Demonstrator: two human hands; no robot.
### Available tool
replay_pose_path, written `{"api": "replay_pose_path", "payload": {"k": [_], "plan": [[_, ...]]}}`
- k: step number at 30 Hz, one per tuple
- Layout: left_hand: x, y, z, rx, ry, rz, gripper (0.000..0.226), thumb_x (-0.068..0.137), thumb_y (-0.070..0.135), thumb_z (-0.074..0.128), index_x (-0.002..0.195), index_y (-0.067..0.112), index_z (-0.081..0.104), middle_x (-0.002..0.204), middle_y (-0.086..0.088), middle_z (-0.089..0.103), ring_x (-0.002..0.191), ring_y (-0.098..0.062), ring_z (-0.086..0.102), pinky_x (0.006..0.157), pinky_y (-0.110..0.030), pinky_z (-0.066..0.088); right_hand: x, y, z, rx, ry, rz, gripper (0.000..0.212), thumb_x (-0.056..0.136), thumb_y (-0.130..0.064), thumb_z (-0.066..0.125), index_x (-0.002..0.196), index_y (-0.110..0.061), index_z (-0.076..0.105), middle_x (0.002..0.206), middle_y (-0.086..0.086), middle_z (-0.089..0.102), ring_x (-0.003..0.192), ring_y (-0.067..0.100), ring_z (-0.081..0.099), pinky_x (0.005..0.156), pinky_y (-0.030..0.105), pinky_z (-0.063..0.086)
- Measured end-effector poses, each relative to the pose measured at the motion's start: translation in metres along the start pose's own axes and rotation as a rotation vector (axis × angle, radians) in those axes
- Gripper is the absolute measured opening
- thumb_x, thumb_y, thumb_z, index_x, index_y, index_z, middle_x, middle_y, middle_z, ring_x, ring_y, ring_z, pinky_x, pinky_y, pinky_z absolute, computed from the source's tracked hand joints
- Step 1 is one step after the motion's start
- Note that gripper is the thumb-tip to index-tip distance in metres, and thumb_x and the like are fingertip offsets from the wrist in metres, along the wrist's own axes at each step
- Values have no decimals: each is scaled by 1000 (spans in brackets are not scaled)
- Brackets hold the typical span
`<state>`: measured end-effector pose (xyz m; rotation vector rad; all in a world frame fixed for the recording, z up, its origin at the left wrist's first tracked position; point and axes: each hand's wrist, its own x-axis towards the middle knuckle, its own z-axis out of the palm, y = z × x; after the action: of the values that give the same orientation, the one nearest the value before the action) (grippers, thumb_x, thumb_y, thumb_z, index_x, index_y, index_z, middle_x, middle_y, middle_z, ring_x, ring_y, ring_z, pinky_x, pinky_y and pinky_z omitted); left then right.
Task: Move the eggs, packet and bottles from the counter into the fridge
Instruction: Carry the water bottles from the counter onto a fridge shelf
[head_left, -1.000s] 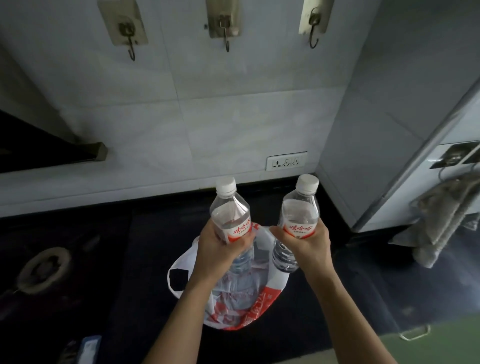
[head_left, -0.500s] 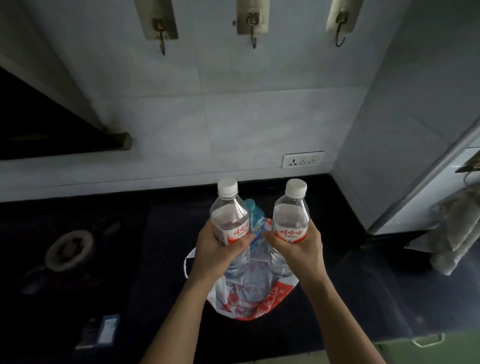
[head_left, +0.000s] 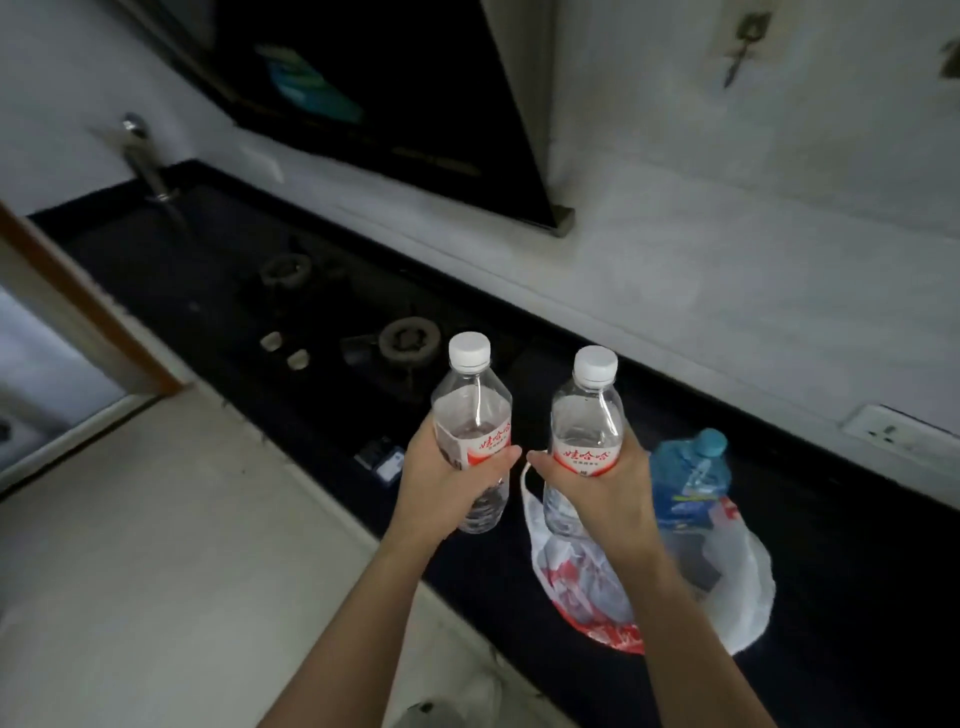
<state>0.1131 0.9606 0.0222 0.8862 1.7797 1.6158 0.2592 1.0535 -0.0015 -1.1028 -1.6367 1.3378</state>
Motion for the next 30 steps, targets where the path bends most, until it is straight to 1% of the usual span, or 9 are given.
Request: {"api": "replay_pose_path", "payload": {"k": [4, 9, 11, 13, 14, 18, 23, 26, 30], "plan": [[-38, -14, -44, 17, 217, -32, 43, 73, 13, 87, 109, 20, 64, 95, 5, 75, 90, -6, 71, 75, -20, 57, -19, -6, 43, 19, -201, 10, 57, 63, -20, 94, 101, -39, 56, 94, -12, 70, 86, -7, 67, 69, 12, 52], [-89, -25, -98, 51, 422, -84, 35, 74, 10, 85, 104, 14, 67, 90, 1, 77, 87, -14, 73, 77, -29, 59, -52, -11, 99, 36, -438, -3, 59, 64, -16, 94, 99, -44, 56, 95, -17, 69, 86, -13, 65, 67, 5, 49], [-107, -28, -120, 64, 494, -101, 35, 75, 12, 85, 105, 15, 67, 91, 1, 76, 88, -15, 73, 80, -33, 59, -64, -15, 120, 37, -529, -8, 56, 67, -13, 93, 100, -41, 56, 88, -18, 68, 77, -15, 65, 61, 4, 48], [-124, -30, -142, 74, 571, -108, 36, 75, 12, 85, 105, 14, 67, 92, 0, 76, 88, -15, 73, 80, -32, 59, -75, -19, 144, 53, -625, -1, 50, 69, -10, 90, 100, -34, 59, 74, -13, 67, 60, -6, 65, 52, 9, 49], [-133, -31, -153, 81, 610, -114, 34, 75, 12, 85, 103, 14, 67, 91, 1, 76, 87, -14, 73, 78, -29, 59, -82, -20, 156, 54, -663, -11, 49, 69, -10, 90, 101, -31, 60, 72, -12, 67, 58, -3, 65, 52, 12, 50], [-170, -37, -199, 63, 766, -135, 31, 74, 9, 85, 97, 17, 67, 86, 3, 76, 82, -10, 73, 72, -20, 57, -115, -28, 209, 35, -772, -80, 53, 64, -14, 94, 100, -35, 61, 90, -14, 71, 83, -4, 68, 72, 13, 53], [-212, -48, -268, 65, 926, -162, 34, 74, 9, 85, 101, 9, 65, 87, 0, 75, 82, -12, 73, 72, -20, 57, -157, -37, 289, -9, -926, -118, 52, 61, -24, 96, 102, -26, 62, 90, -6, 73, 84, 12, 71, 77, 33, 59], [-230, -56, -318, 80, 1002, -172, 31, 75, 8, 84, 100, 10, 66, 87, -1, 75, 82, -13, 73, 73, -22, 57, -183, -45, 346, -9, -1005, -127, 52, 61, -22, 96, 101, -22, 62, 89, -3, 73, 83, 17, 71, 76, 34, 59], [-248, -66, -392, 95, 1095, -191, 34, 74, 13, 86, 103, 11, 66, 90, 0, 76, 85, -14, 73, 75, -24, 57, -215, -59, 426, -20, -1091, -146, 53, 59, -27, 96, 99, -26, 61, 88, -7, 73, 84, 15, 71, 76, 33, 58]]}}
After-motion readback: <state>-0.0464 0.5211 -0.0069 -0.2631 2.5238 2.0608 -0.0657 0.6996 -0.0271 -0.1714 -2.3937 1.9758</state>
